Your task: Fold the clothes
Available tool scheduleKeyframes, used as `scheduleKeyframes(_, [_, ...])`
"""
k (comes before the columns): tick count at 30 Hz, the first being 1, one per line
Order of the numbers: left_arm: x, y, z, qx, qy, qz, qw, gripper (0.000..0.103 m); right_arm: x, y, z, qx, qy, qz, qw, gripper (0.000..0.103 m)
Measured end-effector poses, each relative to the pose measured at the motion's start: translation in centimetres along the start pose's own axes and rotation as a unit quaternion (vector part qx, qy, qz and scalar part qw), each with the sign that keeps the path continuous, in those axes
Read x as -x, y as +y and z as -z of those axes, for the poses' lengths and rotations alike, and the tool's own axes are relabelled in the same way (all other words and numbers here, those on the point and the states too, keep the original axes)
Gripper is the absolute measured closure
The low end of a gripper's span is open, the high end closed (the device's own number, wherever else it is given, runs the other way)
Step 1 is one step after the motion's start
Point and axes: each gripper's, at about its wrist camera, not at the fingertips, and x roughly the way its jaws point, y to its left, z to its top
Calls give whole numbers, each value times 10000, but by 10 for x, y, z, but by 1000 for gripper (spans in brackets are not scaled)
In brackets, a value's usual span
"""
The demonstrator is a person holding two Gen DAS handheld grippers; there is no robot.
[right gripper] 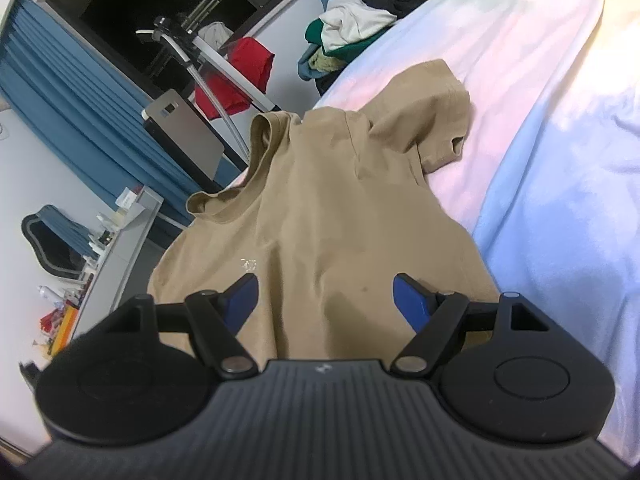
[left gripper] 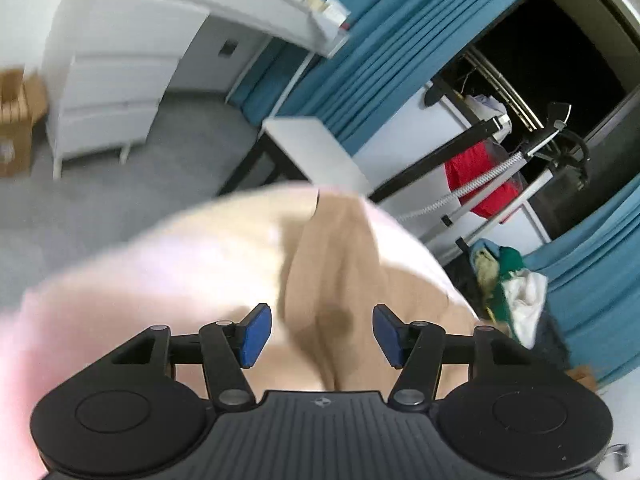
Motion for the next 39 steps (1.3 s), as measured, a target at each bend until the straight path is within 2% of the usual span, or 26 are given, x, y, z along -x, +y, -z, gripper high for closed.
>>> scheduleKeyframes(2, [-3,13,11,370,113,79,9992,56,3,1,2,31,-14,-5,10000,26])
scheduleKeyframes(5, [-12,27,16,724,-5,380,9966,72,4,2,4,62,-6,-1,10000,26])
scheduleKeyframes(6, [-16,29,16,760,-6,452,9961,91,4,2,4,83,-4,6,10000,26])
scheduleKeyframes(7, [-19,31,17,816,0,565,9951,99,3,3,5,103,-1,12,9999,26])
scheduleKeyframes(11, [-19,26,11,670,-131,755,9948,101,0,4,5,147,-5,55,9999,26])
scheduleKeyframes(14, [-6,13,-7,287,-272,465,9981,101,-3,4,4,156,-9,98,9998,26])
scheduleKeyframes(16, [1,1,-8,-281,-415,10,9987,101,-4,4,4,179,-8,142,9997,26])
scheduleKeyframes(18, [-4,-3,0,-813,-396,-452,9949,101,-5,4,4,229,-12,196,9995,26])
scheduleKeyframes(20, [-14,-4,7,-1055,-265,-625,9921,100,-5,4,2,304,-33,250,9992,26])
scheduleKeyframes(23, [-12,-6,11,-1105,-143,-621,9918,97,-5,3,1,325,-53,277,9991,26])
scheduleKeyframes(26, [16,-16,18,-1177,104,-616,9911,81,-4,5,0,417,-79,273,9987,26])
scheduleKeyframes(28, [42,-24,29,-1331,295,-598,9889,58,0,9,0,545,-116,275,9981,26])
scheduleKeyframes(31, [94,-26,58,-1391,664,-507,9867,49,7,15,3,746,-152,266,9967,26])
scheduleKeyframes(34, [145,-19,98,-1132,1319,-344,9842,46,15,21,5,948,-189,257,9950,26])
scheduleKeyframes(37, [184,-13,141,-1162,2038,-273,9717,46,24,27,8,1148,-238,264,9928,26])
scheduleKeyframes(39, [205,-11,160,-1245,2344,-289,9637,48,36,30,9,1275,-332,313,9908,26])
